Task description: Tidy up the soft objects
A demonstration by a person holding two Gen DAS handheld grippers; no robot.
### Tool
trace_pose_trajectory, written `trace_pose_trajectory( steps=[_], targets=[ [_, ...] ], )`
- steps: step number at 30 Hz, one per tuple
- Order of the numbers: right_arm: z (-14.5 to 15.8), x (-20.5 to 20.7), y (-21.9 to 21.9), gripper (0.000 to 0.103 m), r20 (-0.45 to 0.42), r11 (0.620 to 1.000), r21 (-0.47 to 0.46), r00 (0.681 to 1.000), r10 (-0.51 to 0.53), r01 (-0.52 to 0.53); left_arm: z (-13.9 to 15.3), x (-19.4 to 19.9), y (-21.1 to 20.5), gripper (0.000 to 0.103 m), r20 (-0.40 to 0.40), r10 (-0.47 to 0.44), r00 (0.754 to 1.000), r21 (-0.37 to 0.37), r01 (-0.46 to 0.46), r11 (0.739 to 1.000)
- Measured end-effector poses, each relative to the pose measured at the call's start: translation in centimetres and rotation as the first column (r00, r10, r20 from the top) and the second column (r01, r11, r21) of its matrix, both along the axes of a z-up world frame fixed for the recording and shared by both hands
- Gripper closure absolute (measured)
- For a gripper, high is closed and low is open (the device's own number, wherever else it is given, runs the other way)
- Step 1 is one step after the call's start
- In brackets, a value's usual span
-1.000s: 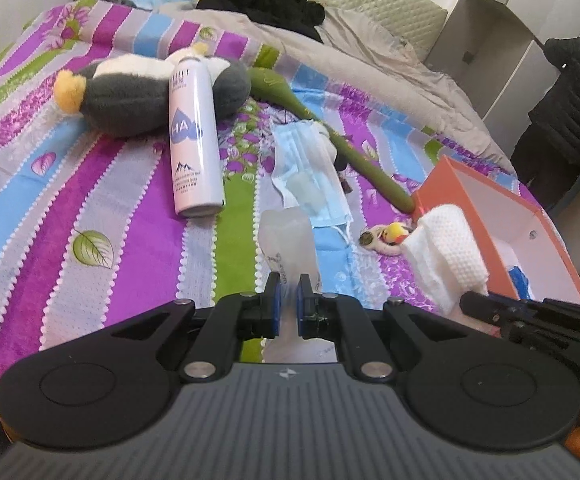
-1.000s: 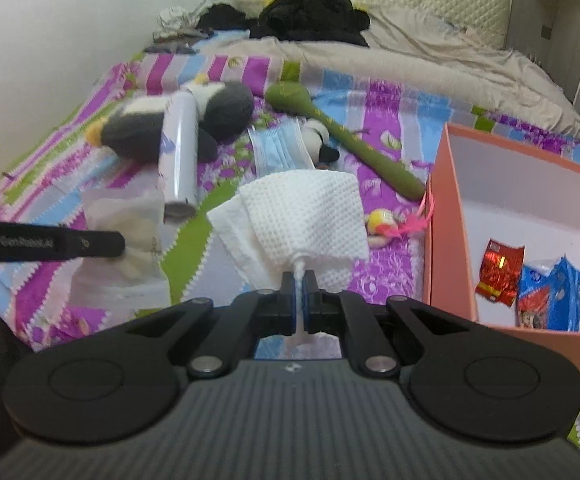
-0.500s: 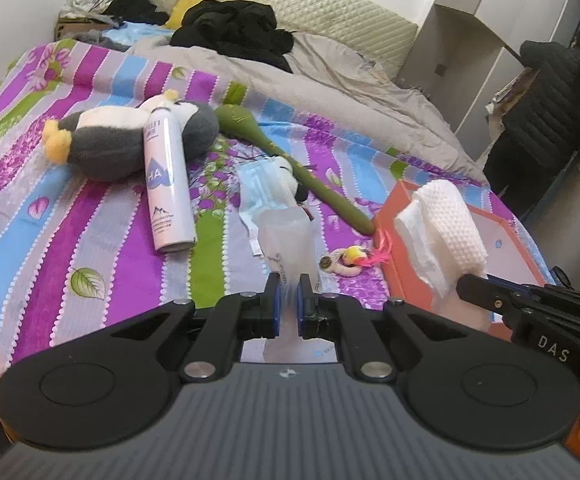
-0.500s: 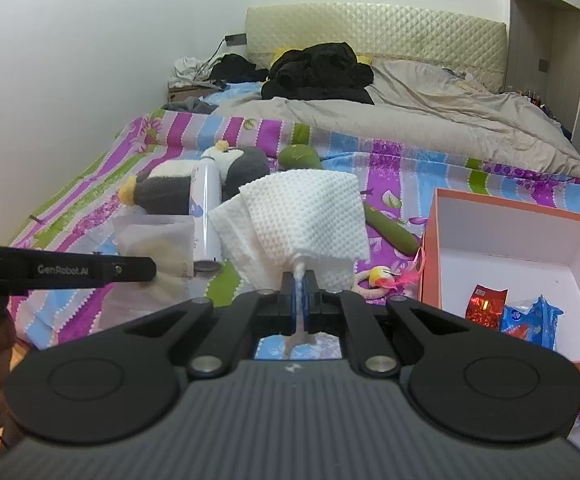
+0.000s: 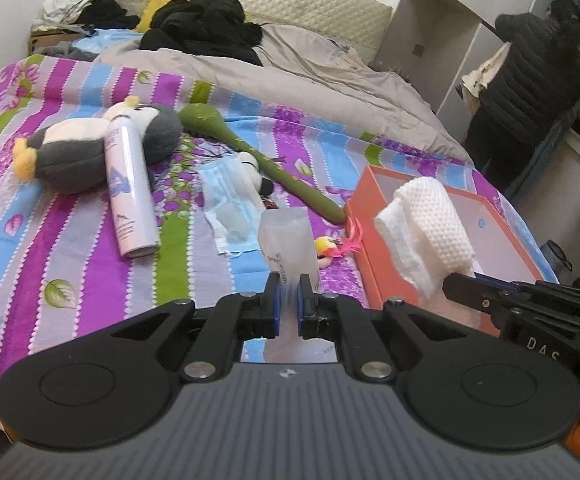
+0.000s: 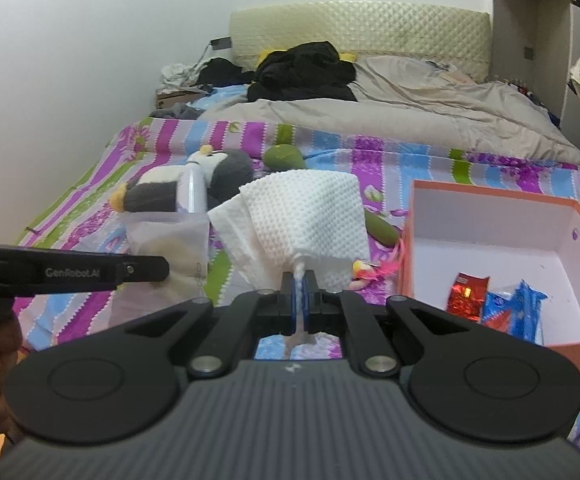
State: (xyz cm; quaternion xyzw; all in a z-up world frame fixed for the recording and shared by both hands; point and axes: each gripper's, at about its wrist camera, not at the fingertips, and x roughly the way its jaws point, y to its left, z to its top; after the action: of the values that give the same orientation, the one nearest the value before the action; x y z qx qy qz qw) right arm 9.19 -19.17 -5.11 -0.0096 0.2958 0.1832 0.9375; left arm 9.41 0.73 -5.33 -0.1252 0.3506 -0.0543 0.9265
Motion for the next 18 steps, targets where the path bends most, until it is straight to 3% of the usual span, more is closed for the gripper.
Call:
trace_pose_trajectory(
  steps=[18],
  targets=[
    [0.8,3.9,-8.3,0.096,-0.050,0.985,0.010,0.984,-0.169,0.170,0.7,7.7,-9.7,0.094,-0.045,-0.189,0.981,0.002,0.190,0.982]
  ],
)
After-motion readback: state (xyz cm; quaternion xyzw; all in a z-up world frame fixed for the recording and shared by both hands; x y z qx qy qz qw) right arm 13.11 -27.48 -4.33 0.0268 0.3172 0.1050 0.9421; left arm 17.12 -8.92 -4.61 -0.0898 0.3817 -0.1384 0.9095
